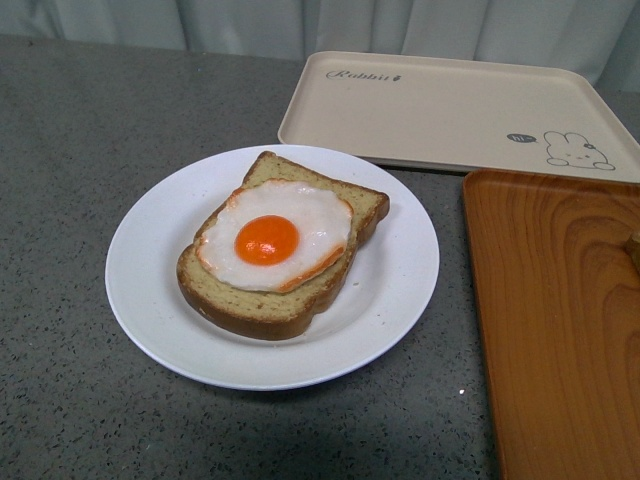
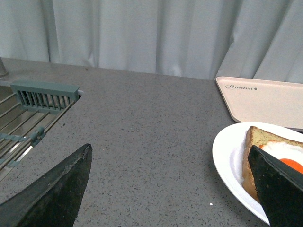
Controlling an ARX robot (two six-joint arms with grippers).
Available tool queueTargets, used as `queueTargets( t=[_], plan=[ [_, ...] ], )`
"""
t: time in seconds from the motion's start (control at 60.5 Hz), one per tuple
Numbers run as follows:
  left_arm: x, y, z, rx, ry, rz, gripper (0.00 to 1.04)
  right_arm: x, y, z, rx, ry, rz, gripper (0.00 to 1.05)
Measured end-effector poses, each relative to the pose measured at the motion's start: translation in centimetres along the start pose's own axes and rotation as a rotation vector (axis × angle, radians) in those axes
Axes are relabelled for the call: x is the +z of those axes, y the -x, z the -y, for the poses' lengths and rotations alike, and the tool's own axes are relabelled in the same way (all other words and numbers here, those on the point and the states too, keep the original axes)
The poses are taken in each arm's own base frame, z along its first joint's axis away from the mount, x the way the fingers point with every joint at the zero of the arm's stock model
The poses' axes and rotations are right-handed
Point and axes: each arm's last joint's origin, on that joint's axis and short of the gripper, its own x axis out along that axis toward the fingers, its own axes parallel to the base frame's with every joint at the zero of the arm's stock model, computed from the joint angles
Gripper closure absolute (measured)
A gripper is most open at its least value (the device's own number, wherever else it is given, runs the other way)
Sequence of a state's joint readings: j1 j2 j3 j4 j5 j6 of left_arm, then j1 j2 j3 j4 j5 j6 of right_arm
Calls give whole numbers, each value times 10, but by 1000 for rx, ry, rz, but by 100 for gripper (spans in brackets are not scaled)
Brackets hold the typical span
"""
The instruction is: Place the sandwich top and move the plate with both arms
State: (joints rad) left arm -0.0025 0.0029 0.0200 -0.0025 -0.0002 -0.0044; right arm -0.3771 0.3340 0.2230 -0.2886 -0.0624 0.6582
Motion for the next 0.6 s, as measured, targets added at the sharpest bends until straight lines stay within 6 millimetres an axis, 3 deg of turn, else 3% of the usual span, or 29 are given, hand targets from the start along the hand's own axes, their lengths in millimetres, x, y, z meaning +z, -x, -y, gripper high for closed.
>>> queueTargets(
  t=[0.331, 0.595],
  plan=[
    [0, 0, 0, 0, 0, 0, 6, 4, -1, 2, -19, 22, -6, 9],
    [0, 0, 0, 0, 0, 0, 6, 63, -15, 12, -124, 5, -20, 9]
  ],
)
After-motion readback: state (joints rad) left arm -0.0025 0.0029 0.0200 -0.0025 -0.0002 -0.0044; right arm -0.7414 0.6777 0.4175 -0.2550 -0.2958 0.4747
